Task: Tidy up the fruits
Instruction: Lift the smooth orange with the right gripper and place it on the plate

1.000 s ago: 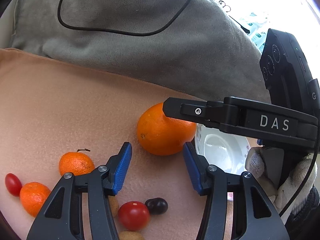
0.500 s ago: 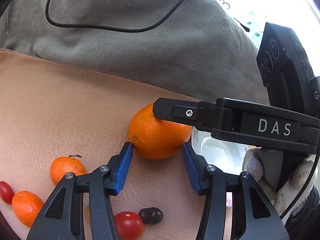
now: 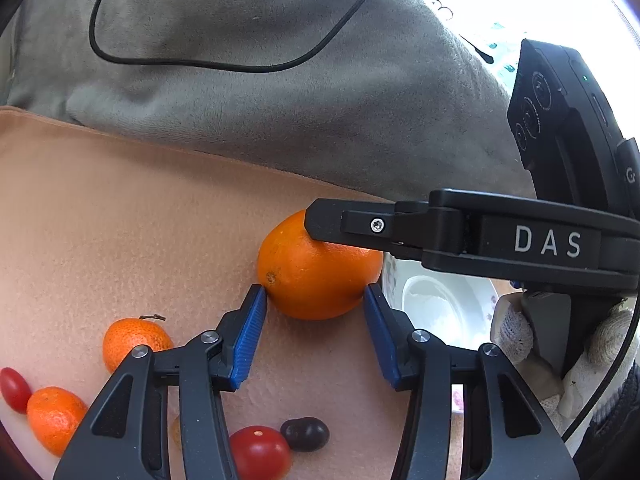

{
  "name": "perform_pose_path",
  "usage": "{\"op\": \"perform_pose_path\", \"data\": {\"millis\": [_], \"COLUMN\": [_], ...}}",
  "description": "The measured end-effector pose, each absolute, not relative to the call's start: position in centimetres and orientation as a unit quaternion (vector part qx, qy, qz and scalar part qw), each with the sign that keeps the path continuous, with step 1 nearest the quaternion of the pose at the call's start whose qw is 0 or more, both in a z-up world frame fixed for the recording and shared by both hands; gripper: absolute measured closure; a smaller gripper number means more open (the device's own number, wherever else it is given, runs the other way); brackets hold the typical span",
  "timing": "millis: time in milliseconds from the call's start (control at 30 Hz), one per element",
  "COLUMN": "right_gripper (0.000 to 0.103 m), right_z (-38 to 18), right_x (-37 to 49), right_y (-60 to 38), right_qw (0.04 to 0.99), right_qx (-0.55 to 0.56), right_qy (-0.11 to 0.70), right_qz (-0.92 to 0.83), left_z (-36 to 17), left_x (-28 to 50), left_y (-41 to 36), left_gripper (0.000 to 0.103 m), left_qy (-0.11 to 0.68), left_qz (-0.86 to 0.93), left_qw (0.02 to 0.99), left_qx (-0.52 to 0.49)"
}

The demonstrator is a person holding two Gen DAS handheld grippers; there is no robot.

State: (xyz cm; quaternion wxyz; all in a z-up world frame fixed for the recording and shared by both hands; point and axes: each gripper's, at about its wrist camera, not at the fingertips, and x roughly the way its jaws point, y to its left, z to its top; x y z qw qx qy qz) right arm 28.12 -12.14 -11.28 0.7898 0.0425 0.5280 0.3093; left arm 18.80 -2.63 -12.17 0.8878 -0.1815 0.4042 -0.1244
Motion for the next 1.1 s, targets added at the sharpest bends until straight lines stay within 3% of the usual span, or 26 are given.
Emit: {"op": "perform_pose_path", "data": {"millis": [1100], "right_gripper": [0.042], "right_z": [-6.0], "right_x": [21.4], "right_y": [-20.0], "right_qw": [0.827], "right_qx": [0.042], "right_qy": [0.489], "right_qz": [0.275], "left_z": [-8.8], "left_x": [13.0], "left_y": [-6.5], "left_gripper": [0.054], "left_qy": [0.381], "left_qz": [-0.179], "left_qw": [0.894], "left_qx": [-0.154]}}
